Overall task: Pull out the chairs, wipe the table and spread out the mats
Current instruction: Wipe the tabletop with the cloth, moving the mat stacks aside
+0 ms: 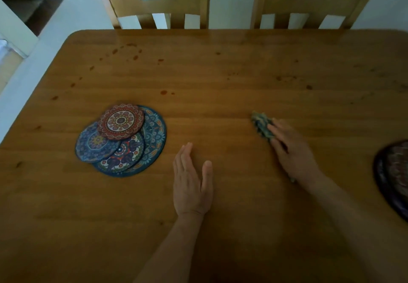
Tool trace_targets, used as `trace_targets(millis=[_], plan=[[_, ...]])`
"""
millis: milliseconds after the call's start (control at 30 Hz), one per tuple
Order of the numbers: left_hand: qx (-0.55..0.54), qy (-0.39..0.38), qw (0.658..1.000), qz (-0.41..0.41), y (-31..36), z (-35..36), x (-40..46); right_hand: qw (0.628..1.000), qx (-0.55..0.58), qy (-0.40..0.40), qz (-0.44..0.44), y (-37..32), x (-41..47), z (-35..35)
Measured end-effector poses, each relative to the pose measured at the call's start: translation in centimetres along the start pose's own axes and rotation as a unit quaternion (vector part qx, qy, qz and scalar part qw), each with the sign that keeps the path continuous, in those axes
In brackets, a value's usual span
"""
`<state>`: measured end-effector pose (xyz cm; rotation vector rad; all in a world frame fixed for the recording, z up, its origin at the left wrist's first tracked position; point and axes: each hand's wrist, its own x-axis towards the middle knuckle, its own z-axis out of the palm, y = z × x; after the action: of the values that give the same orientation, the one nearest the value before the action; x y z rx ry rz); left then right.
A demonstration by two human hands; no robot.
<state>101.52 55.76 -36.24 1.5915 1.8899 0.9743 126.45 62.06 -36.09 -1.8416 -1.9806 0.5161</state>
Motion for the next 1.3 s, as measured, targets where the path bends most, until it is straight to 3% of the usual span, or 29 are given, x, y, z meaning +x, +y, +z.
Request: trace_targets(millis=[100, 167, 300, 400, 533, 600, 733, 867, 967, 1067, 1133, 1200, 1300], plan=[[-0.012, -0.025, 1.000, -0.007, 0.3, -0.3, -0.1, 0.983, -0.038, 0.073, 0.164, 1.7, -3.3, -1.0], [-0.031, -0.039, 0.999, -0.017, 0.4, -0.6, -0.3, 0.976, -0.030, 0.107, 0.188, -0.7, -4.9, 0.8], [-0.116, -0.050, 0.991, -0.038, 0.1, -1.8, -0.1, 0.995, -0.001, 0.089, 0.044, -9.8, -7.1, 6.7], [-0.194, -0.099, 0.974, -0.065, -0.2, -3.5, 0.3, 0.996, 0.027, -0.023, -0.078, -15.4, -9.2, 9.9], [-0.157, -0.133, 0.976, -0.065, -1.5, -6.2, -0.9, 0.986, 0.070, -0.058, -0.137, -16.8, -12.1, 10.5], [-0.140, -0.146, 0.977, -0.071, -2.0, -7.0, -1.3, 0.994, 0.079, -0.009, -0.075, -15.3, -12.7, 10.0], [-0.131, -0.181, 0.964, -0.141, -1.1, -8.1, -1.8, 0.975, 0.100, 0.116, 0.163, -13.7, -13.8, 8.6], [-0.139, -0.225, 0.942, -0.205, 1.3, -9.5, -2.4, 0.953, 0.055, 0.173, 0.241, -15.8, -14.5, 7.5], [-0.180, -0.280, 0.904, -0.270, 2.0, -10.2, -2.8, 0.909, 0.218, 0.166, 0.313, -18.1, -13.8, 5.3], [-0.285, -0.322, 0.843, -0.323, 2.6, -11.1, -3.4, 0.845, 0.419, 0.152, 0.296, -21.1, -13.3, 2.7], [-0.346, -0.324, 0.822, -0.316, 2.9, -11.7, -3.6, 0.815, 0.496, 0.109, 0.278, -22.9, -13.3, 1.4], [-0.378, -0.291, 0.833, -0.281, 3.1, -12.7, -3.7, 0.812, 0.512, 0.085, 0.266, -24.0, -13.3, 0.4], [-0.382, -0.232, 0.856, -0.259, 3.0, -13.8, -3.4, 0.797, 0.525, 0.119, 0.272, -24.6, -13.3, -0.7]])
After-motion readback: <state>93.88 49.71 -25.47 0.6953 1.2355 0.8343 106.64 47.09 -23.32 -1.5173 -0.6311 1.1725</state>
